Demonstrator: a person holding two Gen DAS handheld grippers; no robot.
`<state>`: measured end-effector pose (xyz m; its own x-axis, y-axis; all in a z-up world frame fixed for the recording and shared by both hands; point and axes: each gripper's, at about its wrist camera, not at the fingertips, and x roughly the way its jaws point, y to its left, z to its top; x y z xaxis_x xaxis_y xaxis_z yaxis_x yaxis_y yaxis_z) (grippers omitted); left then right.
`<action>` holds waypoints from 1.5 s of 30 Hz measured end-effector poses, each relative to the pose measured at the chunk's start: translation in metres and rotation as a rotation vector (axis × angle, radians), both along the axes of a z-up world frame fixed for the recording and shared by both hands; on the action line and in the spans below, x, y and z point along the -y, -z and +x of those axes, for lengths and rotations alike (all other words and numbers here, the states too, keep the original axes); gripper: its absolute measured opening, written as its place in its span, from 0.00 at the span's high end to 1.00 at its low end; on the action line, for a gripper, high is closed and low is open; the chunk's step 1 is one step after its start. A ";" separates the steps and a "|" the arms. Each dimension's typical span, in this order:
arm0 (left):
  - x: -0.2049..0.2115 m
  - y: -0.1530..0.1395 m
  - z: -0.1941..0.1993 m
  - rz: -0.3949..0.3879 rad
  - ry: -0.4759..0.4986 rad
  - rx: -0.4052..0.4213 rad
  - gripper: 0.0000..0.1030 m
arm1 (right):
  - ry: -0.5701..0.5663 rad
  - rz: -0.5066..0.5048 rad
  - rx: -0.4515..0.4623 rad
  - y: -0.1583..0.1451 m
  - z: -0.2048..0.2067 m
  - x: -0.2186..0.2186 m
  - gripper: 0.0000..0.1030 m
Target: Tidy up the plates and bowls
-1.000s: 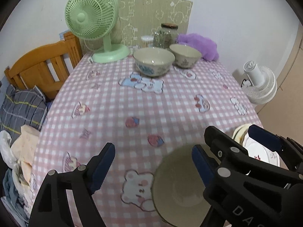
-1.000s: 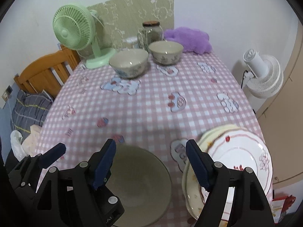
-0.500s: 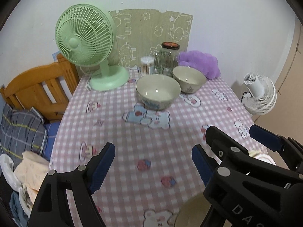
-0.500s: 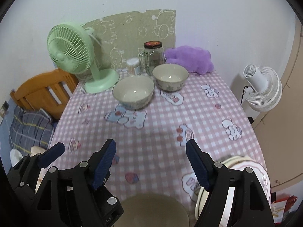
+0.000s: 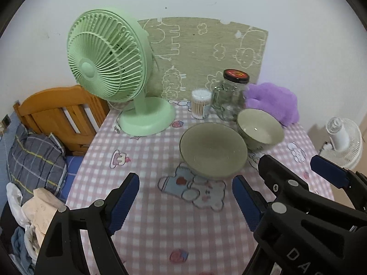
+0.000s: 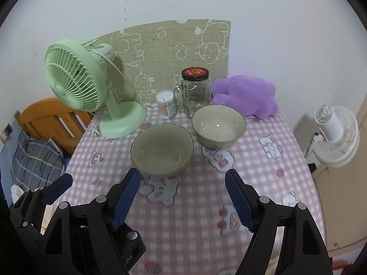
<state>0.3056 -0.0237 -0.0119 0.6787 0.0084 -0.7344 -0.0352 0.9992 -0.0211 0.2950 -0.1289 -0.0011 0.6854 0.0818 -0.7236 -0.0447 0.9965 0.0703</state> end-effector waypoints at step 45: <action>0.004 0.099 0.125 0.074 -0.066 -0.150 0.80 | -0.053 -0.003 -0.156 0.104 0.156 0.007 0.84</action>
